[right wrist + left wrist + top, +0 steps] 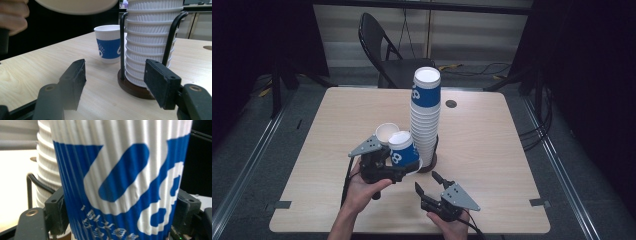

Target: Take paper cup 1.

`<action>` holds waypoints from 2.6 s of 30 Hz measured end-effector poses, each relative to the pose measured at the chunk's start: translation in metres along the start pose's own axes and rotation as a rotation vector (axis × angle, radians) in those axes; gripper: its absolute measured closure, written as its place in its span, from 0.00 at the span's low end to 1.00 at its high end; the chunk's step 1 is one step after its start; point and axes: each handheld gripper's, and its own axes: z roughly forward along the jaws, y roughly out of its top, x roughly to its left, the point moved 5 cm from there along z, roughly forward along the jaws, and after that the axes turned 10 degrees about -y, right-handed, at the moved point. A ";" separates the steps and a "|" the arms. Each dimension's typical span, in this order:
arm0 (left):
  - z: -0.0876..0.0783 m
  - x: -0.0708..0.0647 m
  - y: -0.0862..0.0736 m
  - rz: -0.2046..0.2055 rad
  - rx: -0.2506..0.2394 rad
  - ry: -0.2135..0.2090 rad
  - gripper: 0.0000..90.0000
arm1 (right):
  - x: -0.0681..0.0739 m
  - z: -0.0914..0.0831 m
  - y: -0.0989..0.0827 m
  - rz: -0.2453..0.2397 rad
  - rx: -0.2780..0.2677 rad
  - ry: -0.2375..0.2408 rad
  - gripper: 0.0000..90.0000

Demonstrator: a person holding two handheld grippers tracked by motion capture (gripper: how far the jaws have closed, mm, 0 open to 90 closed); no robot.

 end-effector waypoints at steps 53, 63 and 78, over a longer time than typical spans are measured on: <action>0.016 -0.013 -0.049 -0.265 0.005 -0.178 0.20 | 0.011 0.006 0.018 -0.046 -0.303 -0.008 0.85; 0.016 -0.008 -0.046 -0.248 -0.009 -0.183 0.15 | 0.009 0.005 0.015 -0.027 -0.276 0.005 0.93; 0.005 0.007 -0.036 -0.218 -0.066 -0.096 0.05 | 0.010 0.003 0.011 -0.014 -0.229 0.033 0.95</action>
